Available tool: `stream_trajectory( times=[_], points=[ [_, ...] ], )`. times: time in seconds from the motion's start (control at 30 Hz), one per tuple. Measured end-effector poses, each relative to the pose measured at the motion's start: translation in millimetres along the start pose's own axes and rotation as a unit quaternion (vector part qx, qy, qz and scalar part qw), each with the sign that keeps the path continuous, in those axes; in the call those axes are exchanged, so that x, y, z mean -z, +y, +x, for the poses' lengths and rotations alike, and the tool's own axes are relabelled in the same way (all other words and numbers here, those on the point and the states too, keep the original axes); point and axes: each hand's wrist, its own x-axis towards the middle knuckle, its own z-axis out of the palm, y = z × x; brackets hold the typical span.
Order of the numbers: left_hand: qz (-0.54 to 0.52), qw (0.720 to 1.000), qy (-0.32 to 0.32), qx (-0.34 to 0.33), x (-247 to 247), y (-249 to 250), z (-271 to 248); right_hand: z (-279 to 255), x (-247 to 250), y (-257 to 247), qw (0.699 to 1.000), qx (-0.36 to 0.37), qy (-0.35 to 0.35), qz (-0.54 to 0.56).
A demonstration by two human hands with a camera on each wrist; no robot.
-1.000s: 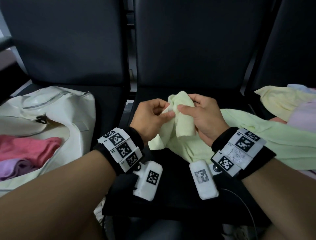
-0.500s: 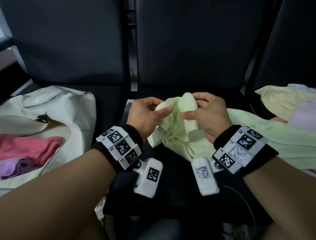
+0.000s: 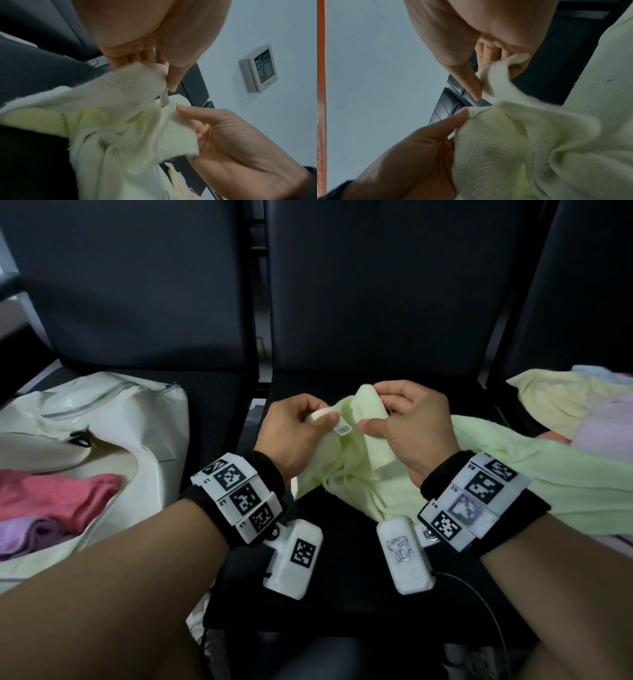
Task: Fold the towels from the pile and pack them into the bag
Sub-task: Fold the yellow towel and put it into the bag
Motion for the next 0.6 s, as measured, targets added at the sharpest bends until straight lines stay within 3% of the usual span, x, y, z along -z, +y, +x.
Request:
stream_trajectory(
  times=[0.43, 0.6],
  points=[
    [-0.017, 0.998, -0.061, -0.025, -3.4, 9.3, -10.6, -6.3, -4.1, -2.5, 0.998, 0.017, -0.052, -0.009],
    [-0.016, 0.998, -0.051, -0.028, -4.2, 8.8, -9.4, -8.7, -3.4, -5.0, 0.998, 0.028, -0.064, 0.006]
  ],
)
